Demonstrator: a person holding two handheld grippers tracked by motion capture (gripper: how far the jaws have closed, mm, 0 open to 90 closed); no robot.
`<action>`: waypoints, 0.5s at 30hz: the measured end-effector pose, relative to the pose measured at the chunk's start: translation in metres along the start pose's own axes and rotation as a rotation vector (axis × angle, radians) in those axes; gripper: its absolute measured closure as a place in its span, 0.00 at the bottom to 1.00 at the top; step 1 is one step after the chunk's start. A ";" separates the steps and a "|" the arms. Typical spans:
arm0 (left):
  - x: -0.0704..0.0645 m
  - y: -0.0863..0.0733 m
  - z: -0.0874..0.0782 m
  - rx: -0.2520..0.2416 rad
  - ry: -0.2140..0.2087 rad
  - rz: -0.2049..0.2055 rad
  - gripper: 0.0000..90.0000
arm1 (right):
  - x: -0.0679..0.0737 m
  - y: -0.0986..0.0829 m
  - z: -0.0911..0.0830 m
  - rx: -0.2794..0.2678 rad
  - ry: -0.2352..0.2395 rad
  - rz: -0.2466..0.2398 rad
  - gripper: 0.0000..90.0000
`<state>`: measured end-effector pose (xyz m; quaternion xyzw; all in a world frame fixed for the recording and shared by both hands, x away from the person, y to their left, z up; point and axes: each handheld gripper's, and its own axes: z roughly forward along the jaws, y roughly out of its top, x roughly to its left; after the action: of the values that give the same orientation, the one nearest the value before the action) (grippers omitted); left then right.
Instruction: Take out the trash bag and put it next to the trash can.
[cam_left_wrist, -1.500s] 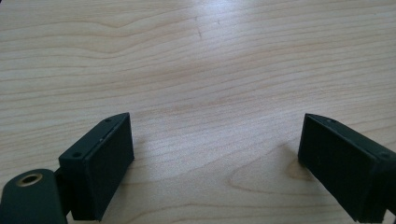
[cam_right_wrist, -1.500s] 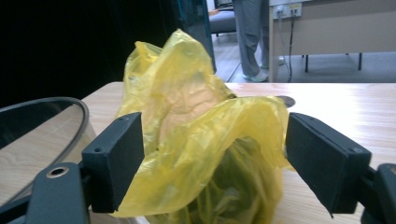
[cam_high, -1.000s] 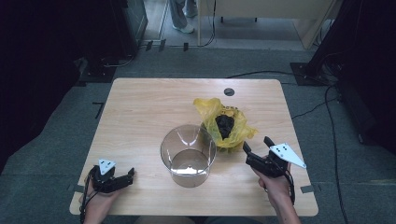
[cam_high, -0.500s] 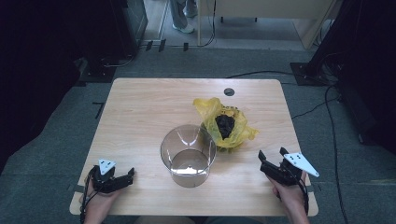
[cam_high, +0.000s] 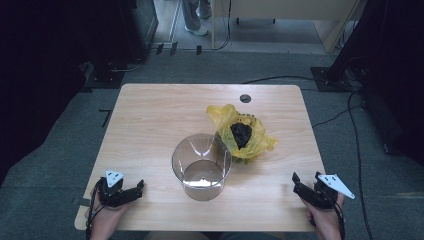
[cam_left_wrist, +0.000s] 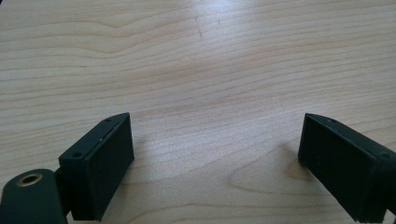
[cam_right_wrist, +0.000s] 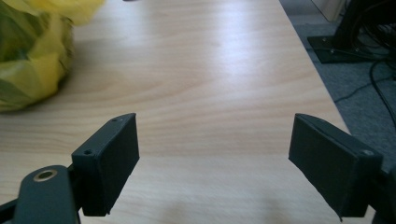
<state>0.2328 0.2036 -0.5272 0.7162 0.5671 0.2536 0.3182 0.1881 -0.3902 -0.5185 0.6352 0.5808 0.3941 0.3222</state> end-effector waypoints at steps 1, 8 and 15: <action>0.000 0.000 0.000 0.000 0.000 0.000 0.11 | -0.002 -0.001 -0.001 0.007 -0.007 -0.005 0.18; 0.000 0.000 0.000 0.000 0.000 0.000 0.11 | -0.017 -0.007 -0.006 0.050 -0.041 -0.007 0.18; 0.000 0.000 0.000 -0.001 0.000 0.000 0.11 | -0.021 -0.012 -0.008 0.125 -0.013 -0.024 0.18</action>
<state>0.2328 0.2036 -0.5272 0.7160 0.5670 0.2537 0.3185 0.1753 -0.4097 -0.5275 0.6498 0.6097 0.3491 0.2902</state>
